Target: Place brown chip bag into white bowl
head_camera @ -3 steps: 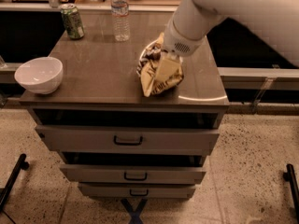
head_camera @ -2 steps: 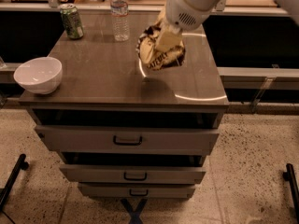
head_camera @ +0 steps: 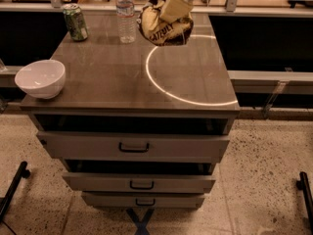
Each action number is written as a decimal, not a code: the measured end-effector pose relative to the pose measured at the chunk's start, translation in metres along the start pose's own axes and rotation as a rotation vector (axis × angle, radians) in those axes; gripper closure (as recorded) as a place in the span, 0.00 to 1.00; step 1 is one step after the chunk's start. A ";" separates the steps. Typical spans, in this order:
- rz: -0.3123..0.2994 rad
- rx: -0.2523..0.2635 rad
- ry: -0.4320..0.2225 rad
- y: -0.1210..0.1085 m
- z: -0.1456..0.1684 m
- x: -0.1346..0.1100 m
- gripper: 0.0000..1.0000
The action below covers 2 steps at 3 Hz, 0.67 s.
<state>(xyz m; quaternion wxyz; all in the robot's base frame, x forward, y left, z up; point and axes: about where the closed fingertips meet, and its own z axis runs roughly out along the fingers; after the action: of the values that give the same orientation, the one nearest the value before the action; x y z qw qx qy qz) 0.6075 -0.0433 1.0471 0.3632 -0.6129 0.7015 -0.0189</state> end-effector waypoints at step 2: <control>-0.084 -0.032 -0.193 0.012 0.041 -0.055 1.00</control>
Offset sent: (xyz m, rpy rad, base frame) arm 0.0136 0.1121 -0.0124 0.2736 -0.0794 0.3091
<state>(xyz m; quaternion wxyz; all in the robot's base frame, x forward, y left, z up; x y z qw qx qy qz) 0.6179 0.0253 1.0381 0.4181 -0.6466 0.6370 0.0363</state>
